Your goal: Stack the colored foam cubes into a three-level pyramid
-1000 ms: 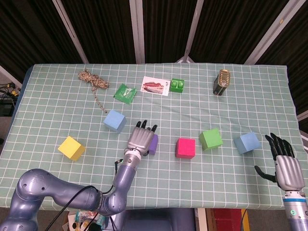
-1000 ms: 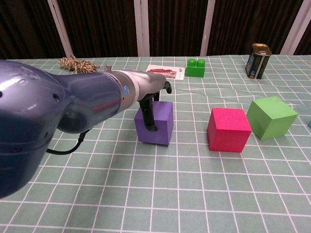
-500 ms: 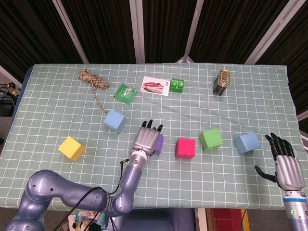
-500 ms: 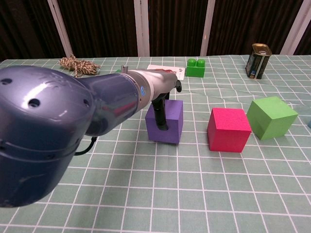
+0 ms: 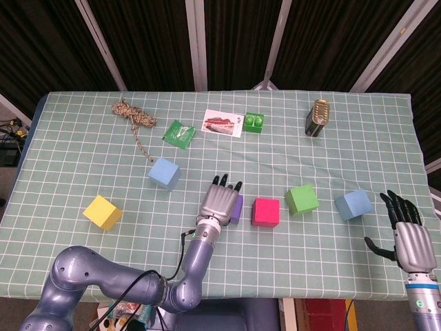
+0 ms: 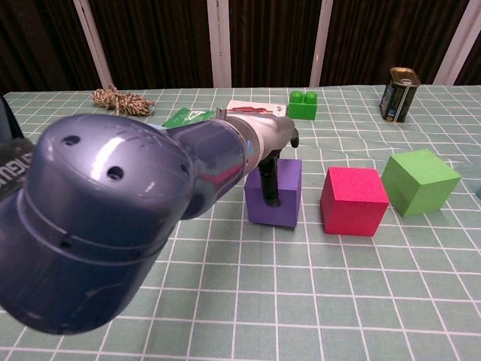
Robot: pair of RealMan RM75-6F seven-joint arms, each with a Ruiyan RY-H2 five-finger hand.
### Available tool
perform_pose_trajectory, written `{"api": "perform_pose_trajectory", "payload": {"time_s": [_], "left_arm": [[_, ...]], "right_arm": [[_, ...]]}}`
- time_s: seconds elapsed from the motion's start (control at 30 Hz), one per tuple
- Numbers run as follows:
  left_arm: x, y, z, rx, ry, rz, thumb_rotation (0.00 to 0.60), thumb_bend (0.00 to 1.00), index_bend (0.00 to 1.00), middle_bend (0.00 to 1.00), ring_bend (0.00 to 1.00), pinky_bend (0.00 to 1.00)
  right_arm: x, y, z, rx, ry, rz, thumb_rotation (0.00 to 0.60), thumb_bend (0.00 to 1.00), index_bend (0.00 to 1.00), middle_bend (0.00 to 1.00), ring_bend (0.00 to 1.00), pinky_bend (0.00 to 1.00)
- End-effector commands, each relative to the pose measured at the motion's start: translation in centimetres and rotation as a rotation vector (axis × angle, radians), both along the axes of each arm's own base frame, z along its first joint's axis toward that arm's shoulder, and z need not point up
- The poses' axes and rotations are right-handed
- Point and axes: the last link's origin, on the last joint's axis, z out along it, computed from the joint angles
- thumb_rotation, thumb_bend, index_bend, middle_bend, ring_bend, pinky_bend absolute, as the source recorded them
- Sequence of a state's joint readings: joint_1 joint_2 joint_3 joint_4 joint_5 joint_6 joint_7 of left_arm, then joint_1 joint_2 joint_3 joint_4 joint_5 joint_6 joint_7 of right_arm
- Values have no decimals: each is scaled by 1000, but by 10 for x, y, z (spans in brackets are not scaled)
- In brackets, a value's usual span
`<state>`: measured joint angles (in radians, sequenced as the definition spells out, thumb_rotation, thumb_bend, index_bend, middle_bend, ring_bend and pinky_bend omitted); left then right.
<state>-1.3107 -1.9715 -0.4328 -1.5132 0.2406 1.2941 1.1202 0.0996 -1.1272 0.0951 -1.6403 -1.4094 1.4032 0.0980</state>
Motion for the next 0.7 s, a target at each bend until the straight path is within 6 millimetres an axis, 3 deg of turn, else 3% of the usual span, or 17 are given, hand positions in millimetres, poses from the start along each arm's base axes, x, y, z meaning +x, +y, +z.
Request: {"api": "perform_pose_trajectory", "payload": {"time_s": [0.03,0.7], "left_arm": [[2,-1,-3,1,6,-3,600,324,133,319,1,101],[9,-2,-14,4,-10,17,600,323,135,312,1,101]], "right_arm": [[0,0,0,-1,-1,-1,600,249,0,0,0,22],[0,0,0,1,-12,-1,600,249,0,0,0,22]]}}
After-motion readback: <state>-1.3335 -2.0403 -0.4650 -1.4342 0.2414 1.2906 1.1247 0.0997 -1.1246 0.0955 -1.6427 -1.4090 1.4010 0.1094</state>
